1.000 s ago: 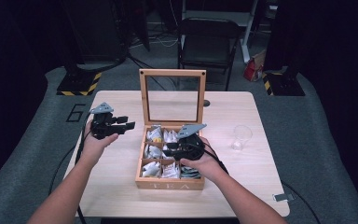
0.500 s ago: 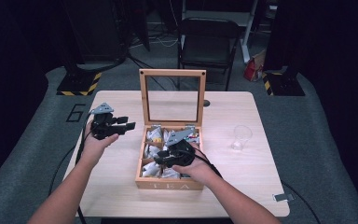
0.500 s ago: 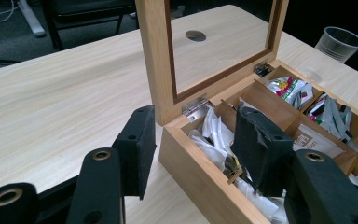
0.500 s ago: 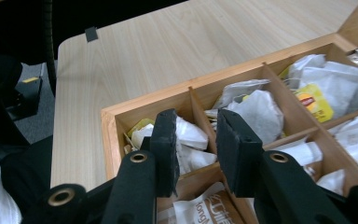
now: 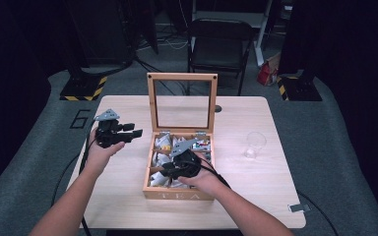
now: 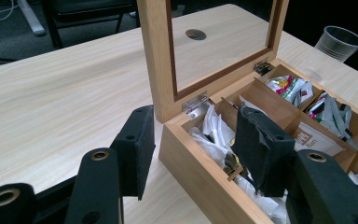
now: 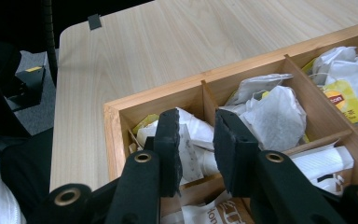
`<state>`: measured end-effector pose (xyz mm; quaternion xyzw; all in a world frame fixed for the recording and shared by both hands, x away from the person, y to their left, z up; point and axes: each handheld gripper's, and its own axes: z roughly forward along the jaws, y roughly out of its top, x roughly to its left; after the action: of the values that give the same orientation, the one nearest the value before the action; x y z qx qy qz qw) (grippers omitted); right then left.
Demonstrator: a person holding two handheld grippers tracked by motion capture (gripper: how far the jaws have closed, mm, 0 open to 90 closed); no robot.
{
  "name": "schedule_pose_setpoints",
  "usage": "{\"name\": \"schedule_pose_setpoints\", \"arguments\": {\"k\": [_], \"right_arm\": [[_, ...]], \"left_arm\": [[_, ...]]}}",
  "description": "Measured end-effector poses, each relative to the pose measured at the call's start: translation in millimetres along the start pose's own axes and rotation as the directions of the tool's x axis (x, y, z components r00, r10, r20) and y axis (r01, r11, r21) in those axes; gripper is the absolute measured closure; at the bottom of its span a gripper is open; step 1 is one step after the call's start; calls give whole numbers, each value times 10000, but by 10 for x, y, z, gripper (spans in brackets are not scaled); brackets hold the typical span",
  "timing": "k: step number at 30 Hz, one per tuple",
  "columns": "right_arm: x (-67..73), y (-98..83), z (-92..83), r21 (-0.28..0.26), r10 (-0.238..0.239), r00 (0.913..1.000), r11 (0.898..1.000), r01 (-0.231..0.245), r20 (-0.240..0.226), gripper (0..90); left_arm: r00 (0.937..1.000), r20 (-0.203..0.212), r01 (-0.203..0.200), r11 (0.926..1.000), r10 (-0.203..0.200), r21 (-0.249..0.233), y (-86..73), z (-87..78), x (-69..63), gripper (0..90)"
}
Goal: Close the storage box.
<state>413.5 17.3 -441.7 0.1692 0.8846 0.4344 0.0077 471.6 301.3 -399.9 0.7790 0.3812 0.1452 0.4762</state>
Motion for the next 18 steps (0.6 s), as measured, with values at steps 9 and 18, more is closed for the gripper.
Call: {"name": "schedule_pose_setpoints", "arguments": {"k": [9,18], "right_arm": [[20,-6,94,281,0,9996,9996,9,-300,727],[9,13,140,557,-181,9986,9982,209,-496,799]], "left_arm": [[10000,-14,40,10000,-40,12,-11,-4,6,479],[10000,-27,48,10000,-48,-34,-11,-21,8,480]]}}
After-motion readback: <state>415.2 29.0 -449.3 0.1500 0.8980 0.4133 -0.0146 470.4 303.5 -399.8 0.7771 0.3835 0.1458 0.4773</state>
